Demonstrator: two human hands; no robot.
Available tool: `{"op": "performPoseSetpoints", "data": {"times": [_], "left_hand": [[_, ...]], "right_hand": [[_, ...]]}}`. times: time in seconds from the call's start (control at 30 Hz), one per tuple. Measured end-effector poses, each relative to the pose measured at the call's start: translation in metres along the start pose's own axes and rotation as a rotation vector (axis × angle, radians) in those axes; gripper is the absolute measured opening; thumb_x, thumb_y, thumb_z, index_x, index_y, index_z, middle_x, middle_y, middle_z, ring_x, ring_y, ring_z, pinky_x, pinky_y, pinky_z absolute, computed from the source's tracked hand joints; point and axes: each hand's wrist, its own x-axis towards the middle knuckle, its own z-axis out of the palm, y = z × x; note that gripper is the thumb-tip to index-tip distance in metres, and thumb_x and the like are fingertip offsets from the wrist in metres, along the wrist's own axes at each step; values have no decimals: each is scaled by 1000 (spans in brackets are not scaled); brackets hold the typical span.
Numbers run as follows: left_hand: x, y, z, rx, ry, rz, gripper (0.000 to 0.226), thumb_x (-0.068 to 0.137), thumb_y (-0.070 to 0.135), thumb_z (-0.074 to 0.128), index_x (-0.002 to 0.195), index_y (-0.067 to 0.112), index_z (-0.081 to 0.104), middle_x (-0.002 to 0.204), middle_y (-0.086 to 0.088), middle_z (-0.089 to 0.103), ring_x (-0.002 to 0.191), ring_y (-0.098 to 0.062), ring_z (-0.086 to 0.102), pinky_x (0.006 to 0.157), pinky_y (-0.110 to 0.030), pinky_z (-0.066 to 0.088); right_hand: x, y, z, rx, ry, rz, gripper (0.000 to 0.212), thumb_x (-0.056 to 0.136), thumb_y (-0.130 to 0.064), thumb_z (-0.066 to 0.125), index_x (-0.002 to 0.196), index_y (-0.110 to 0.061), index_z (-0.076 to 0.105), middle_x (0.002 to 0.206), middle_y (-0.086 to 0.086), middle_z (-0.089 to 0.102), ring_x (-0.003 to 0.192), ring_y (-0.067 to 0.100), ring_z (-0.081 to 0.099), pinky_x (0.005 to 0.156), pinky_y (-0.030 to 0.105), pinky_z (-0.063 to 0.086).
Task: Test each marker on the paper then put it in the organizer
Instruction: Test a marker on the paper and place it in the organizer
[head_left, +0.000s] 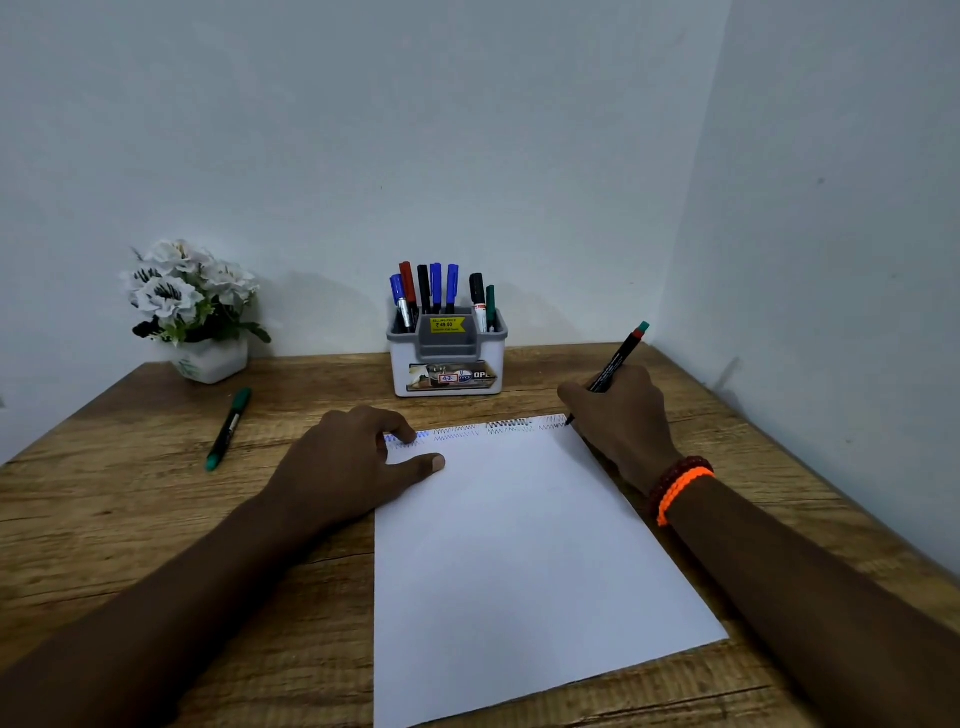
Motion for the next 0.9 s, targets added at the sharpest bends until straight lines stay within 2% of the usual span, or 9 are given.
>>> {"op": "performPoseSetpoints", "data": {"times": [0.37, 0.57, 0.67, 0.8, 0.9], "left_hand": [[0, 2, -3, 19, -27, -13, 58, 73, 80, 61, 110, 37, 72, 78, 16, 51, 78, -7, 58, 63, -26, 41], [-2, 6, -6, 12, -41, -21, 57, 74, 78, 61, 111, 36, 72, 78, 17, 51, 77, -7, 57, 61, -25, 39], [-3, 6, -7, 11, -40, -16, 56, 74, 78, 62, 110, 36, 72, 75, 17, 49, 73, -6, 55, 58, -25, 36], [-7, 7, -10, -38, -17, 0, 44, 80, 72, 63, 105, 37, 72, 69, 15, 51, 65, -5, 53, 54, -25, 33], [-8, 6, -14, -167, 29, 14, 23, 97, 50, 57, 106, 35, 72, 82, 15, 64, 77, -3, 59, 61, -22, 40]], "right_hand": [[2, 0, 0, 13, 6, 26, 30, 88, -28, 73, 90, 1, 67, 85, 13, 73, 74, 24, 70, 52, 27, 42], [1, 0, 0, 35, 20, 36, 30, 87, -28, 72, 86, 2, 68, 80, 14, 74, 70, 29, 72, 56, 32, 53], [2, 0, -2, 89, 44, 58, 29, 87, -28, 72, 83, 1, 69, 74, 12, 73, 59, 26, 67, 53, 35, 53], [5, -1, -5, 203, 52, 63, 26, 88, -29, 70, 82, -4, 72, 74, 11, 75, 58, 24, 66, 57, 37, 57], [3, -7, -6, 284, 45, 63, 16, 89, -25, 72, 85, -9, 73, 74, 8, 76, 61, 22, 67, 56, 40, 59]]}}
